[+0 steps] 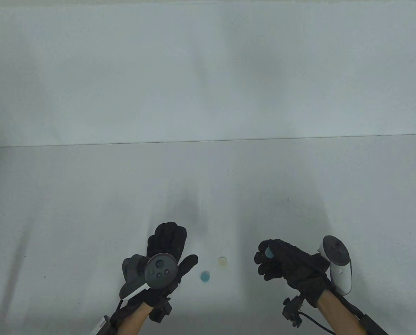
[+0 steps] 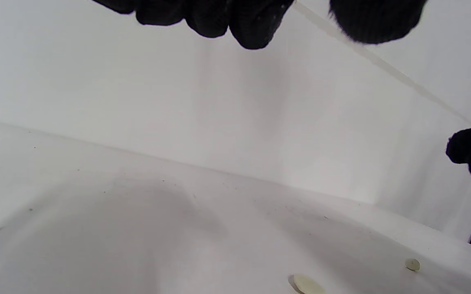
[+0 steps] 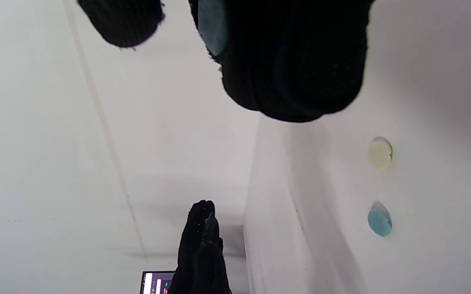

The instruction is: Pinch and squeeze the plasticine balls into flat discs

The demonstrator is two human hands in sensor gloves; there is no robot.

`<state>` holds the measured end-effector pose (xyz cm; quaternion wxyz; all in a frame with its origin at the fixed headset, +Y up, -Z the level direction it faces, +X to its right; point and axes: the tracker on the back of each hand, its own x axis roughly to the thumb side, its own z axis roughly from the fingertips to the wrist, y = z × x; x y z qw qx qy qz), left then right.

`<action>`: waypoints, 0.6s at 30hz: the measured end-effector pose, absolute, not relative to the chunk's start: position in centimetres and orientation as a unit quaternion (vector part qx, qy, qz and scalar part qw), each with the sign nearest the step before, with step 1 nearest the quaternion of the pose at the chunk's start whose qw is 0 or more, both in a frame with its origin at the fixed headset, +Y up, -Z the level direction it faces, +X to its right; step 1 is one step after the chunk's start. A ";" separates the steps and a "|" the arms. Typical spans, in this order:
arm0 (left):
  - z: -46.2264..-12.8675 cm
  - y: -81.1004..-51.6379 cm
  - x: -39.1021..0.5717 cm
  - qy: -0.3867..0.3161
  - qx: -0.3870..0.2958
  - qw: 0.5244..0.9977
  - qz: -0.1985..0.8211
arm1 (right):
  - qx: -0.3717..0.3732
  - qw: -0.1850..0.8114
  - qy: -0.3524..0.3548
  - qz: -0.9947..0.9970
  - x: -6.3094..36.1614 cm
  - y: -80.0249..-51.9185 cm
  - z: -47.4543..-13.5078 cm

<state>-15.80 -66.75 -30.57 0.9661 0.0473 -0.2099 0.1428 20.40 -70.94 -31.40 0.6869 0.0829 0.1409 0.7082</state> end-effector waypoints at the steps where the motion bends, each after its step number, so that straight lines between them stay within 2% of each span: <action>1: -30.6 -66.7 -15.8 -0.210 0.048 0.966 0.144 | 0.081 0.688 0.139 0.708 20.4 -70.9 -31.4; 18: -30.7 -67.1 -15.7 -0.213 0.043 0.965 0.145 | 0.060 0.664 0.099 0.738 20.8 -70.2 -31.3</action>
